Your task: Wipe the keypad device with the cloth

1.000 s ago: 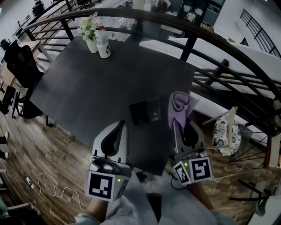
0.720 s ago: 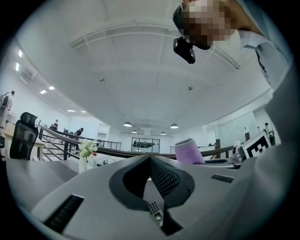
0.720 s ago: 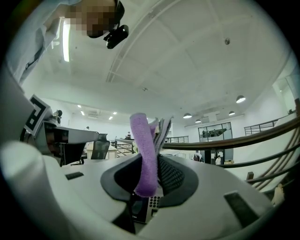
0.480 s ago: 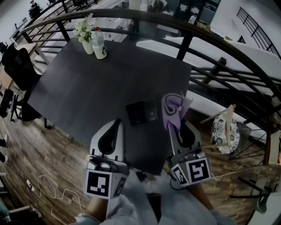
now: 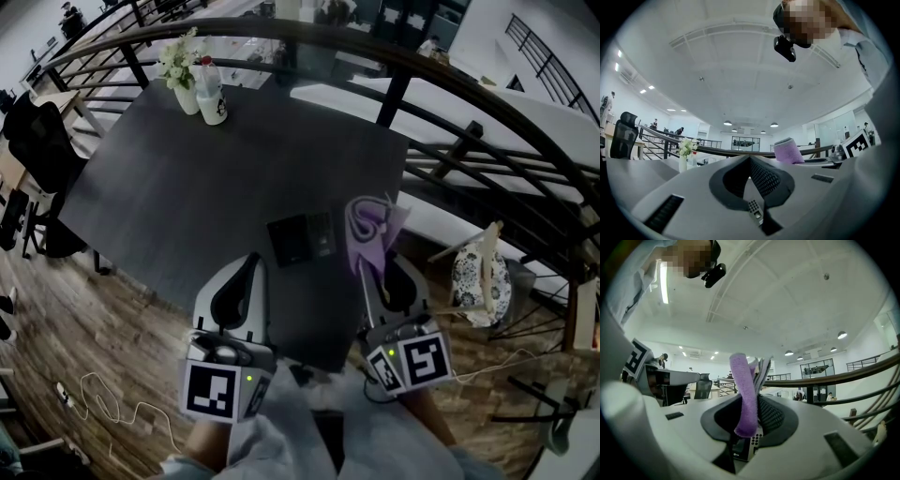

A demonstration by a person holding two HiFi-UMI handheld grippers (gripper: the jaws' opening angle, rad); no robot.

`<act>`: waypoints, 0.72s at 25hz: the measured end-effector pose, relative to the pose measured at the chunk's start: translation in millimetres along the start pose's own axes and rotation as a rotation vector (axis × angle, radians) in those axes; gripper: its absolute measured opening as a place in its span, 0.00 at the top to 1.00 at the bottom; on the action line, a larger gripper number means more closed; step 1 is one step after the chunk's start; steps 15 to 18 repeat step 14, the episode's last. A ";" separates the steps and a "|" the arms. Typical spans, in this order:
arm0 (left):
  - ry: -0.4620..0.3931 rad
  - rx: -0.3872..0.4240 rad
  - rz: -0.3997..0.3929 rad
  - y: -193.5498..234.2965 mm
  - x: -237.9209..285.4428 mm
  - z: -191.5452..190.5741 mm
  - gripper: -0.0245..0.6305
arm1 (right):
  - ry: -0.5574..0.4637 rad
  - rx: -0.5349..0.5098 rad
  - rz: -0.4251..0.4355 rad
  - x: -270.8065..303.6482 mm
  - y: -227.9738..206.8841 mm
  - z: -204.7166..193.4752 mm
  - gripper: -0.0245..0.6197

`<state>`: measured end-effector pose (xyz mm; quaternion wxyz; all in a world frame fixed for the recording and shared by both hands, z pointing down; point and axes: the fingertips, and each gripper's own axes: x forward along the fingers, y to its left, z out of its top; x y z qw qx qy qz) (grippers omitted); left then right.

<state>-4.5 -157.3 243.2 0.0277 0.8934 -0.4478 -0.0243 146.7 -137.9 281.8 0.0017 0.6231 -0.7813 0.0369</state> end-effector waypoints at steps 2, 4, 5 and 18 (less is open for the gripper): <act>0.007 -0.002 -0.008 -1.9 0.2 -1.8 0.94 | -0.003 0.005 0.005 -0.7 0.0 -0.2 0.81; 0.007 0.001 -0.014 -3.2 0.8 -2.3 0.94 | -0.002 0.006 0.007 -0.9 0.0 -1.1 0.81; 0.005 0.005 -0.016 -3.5 1.4 -1.9 0.94 | -0.001 0.007 0.008 -0.7 0.0 -1.3 0.81; -0.010 0.005 -0.029 -9.7 4.6 -2.4 0.94 | 0.017 0.010 0.016 -1.3 -2.7 -6.0 0.81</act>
